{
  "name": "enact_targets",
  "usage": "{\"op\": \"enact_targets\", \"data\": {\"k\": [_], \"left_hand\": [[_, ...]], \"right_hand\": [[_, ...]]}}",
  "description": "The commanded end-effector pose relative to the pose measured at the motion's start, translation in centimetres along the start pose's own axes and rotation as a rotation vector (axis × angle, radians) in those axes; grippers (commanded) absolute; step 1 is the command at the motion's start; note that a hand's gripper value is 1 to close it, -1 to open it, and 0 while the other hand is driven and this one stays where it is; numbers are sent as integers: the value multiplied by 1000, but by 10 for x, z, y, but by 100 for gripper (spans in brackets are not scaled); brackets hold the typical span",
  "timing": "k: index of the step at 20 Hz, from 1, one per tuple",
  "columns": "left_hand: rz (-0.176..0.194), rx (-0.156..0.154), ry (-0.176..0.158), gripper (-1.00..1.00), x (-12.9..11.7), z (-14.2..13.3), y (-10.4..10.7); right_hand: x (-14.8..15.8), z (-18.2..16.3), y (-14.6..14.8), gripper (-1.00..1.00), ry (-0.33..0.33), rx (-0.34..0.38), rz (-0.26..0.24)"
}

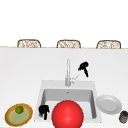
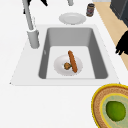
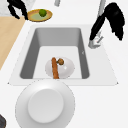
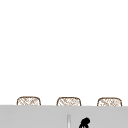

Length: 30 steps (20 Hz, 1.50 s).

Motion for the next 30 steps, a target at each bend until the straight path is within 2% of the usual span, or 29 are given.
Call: {"op": "enact_targets", "data": {"k": [1, 7, 17, 20, 24, 28, 30], "left_hand": [[0, 0, 0, 0, 0, 0, 0], [0, 0, 0, 0, 0, 0, 0], [0, 0, 0, 0, 0, 0, 0], [0, 0, 0, 0, 0, 0, 0], [0, 0, 0, 0, 0, 0, 0], [0, 0, 0, 0, 0, 0, 0], [0, 0, 0, 0, 0, 0, 0]], "right_hand": [[-10, 17, 13, -100, -23, -53, -27], [-21, 45, 38, -100, -32, -104, -11], [-20, 91, 88, -100, -28, -98, 9], [-9, 99, 110, -100, -19, -93, 27], [0, 122, 130, -100, -3, -149, 48], [13, 142, 153, -100, -47, -175, 9], [24, 151, 163, -100, -49, -185, 12]]}}
